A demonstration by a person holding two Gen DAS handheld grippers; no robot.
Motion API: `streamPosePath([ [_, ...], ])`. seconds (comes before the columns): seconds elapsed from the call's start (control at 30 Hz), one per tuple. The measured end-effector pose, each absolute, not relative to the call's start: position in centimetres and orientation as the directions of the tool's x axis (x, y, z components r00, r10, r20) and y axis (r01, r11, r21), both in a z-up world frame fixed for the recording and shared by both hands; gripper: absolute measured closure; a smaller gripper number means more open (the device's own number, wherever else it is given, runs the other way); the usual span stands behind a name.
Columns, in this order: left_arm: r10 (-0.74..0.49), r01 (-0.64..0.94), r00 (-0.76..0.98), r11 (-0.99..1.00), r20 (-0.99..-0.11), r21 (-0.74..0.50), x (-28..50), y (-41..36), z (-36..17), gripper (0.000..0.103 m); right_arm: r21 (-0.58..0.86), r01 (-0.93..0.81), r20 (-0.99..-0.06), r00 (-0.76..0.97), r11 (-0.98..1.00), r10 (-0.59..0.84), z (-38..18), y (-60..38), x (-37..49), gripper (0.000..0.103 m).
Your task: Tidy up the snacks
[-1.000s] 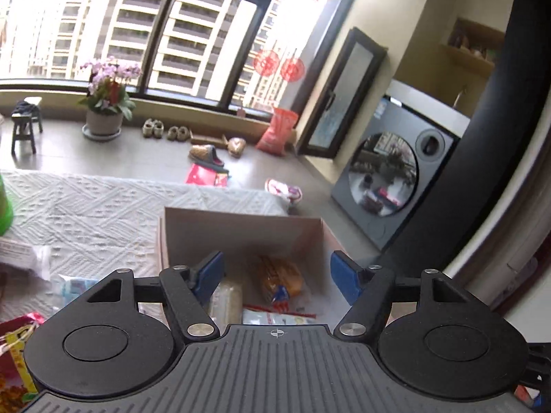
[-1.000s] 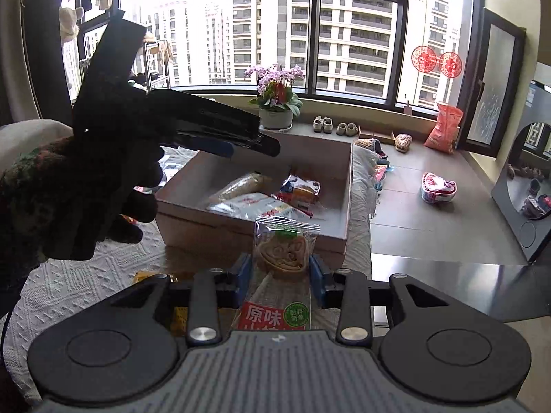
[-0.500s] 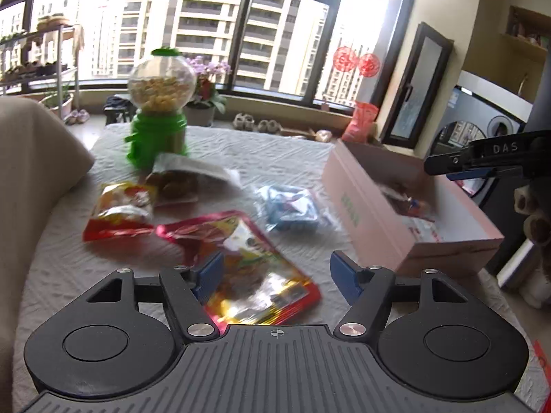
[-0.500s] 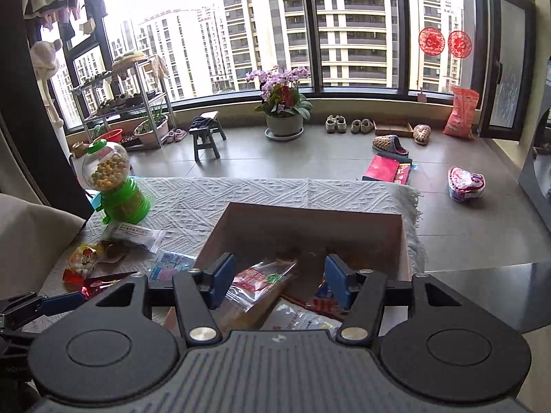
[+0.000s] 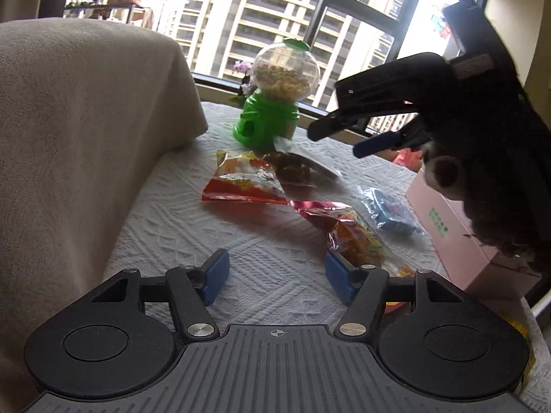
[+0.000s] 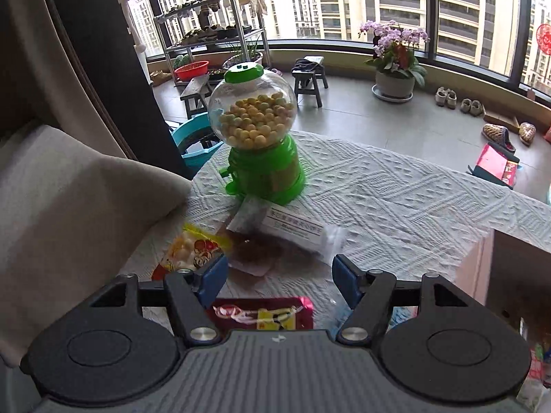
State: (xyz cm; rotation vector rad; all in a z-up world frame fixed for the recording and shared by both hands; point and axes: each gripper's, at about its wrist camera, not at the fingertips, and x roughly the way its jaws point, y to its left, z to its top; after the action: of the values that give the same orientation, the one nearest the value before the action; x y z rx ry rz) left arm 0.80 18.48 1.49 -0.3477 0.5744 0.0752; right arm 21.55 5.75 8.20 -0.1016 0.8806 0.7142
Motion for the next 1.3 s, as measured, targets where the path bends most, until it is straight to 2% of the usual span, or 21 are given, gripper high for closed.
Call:
streamPosePath([
  [0.1,-0.020,-0.170,0.847,0.937,-0.532,-0.305,0.4,18.7,1.1,0.043,0.222,-0.583,-0.752,0.408,0.782,0.518,6.5,9.6,24.9,0.035],
  [0.3,-0.047,-0.161,0.856,0.922,-0.515,-0.352,-0.2,19.2,1.1,0.044,0.209,-0.522,-0.801,0.393,0.827,0.451,3.1,12.8,28.7,0.035],
  [0.43,-0.057,-0.178,0.868,0.891,-0.493,-0.418,-0.6,20.3,0.9,0.045,0.229,-0.588,-0.810,0.327,0.776,0.487,3.7,11.9,26.7,0.057],
  [0.5,-0.056,-0.185,0.873,0.881,-0.484,-0.435,-0.8,20.6,0.9,0.045,0.260,-0.618,-0.817,0.269,0.742,0.510,3.9,11.2,25.1,0.060],
  [0.67,-0.033,-0.198,0.882,0.880,-0.471,-0.432,-1.7,20.4,1.5,0.045,0.317,-0.651,-0.830,0.161,0.690,0.534,4.0,8.6,20.6,0.084],
  [0.9,-0.025,-0.202,0.881,0.883,-0.472,-0.424,-3.1,19.6,2.6,0.045,0.398,-0.639,-0.820,0.075,0.658,0.568,4.0,3.7,16.0,0.084],
  [1.0,-0.026,-0.191,0.881,0.894,-0.472,-0.405,-3.3,18.9,3.4,0.045,0.363,-0.672,-0.803,0.125,0.645,0.582,4.8,0.7,13.2,0.083],
  [1.1,-0.060,-0.134,0.891,0.913,-0.451,-0.386,-3.4,17.5,4.6,0.045,0.272,-0.718,-0.779,0.227,0.641,0.585,6.4,-2.7,10.0,0.071],
  [1.17,-0.112,-0.070,0.886,0.927,-0.451,-0.369,-2.9,16.1,5.2,0.045,0.208,-0.729,-0.767,0.292,0.652,0.571,7.0,-5.1,8.1,0.053],
  [1.3,-0.241,0.079,0.821,0.946,-0.517,-0.315,-0.6,11.9,4.9,0.045,0.108,-0.712,-0.765,0.386,0.694,0.515,7.1,-9.2,5.6,0.051],
])
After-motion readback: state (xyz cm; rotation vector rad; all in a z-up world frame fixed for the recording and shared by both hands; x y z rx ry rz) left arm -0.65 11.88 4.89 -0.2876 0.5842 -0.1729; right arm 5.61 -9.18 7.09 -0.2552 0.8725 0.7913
